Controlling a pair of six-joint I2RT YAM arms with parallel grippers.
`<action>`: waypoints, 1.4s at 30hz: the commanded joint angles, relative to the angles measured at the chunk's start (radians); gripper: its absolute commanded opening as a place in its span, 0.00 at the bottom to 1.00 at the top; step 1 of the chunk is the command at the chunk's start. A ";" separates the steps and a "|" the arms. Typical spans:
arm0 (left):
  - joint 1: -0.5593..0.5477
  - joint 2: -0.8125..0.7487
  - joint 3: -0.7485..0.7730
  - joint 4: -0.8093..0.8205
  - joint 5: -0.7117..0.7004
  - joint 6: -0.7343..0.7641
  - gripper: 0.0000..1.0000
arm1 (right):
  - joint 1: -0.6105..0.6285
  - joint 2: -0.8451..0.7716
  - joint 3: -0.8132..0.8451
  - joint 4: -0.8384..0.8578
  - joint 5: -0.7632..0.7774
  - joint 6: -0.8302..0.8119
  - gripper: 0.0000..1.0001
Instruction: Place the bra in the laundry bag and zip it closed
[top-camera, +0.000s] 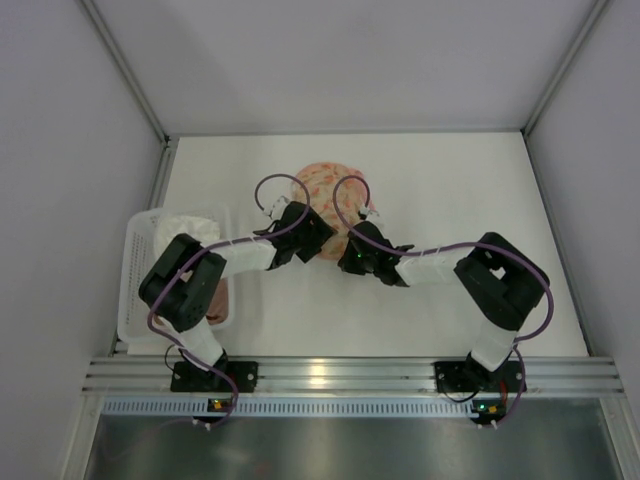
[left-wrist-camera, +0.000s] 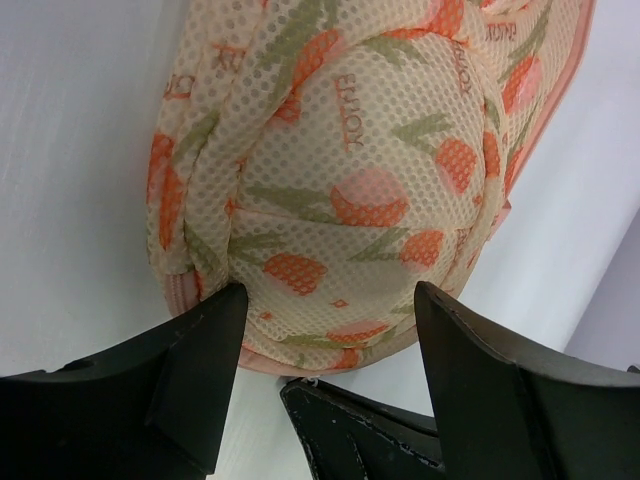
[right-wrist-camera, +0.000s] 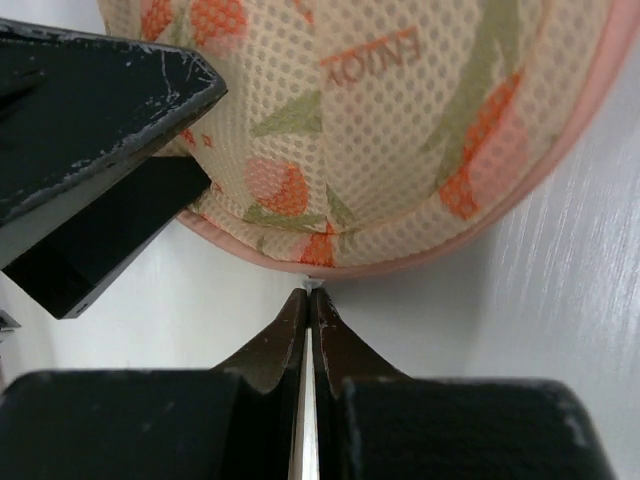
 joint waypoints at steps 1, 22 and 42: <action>0.007 0.037 -0.022 -0.032 -0.001 -0.015 0.74 | 0.014 -0.011 0.059 -0.015 0.029 -0.090 0.00; 0.044 -0.021 -0.023 -0.254 -0.222 0.092 0.75 | -0.125 0.011 0.055 -0.124 0.118 -0.417 0.00; 0.138 -0.055 0.066 -0.244 -0.193 0.320 0.73 | -0.231 0.020 0.087 -0.006 -0.046 -0.518 0.00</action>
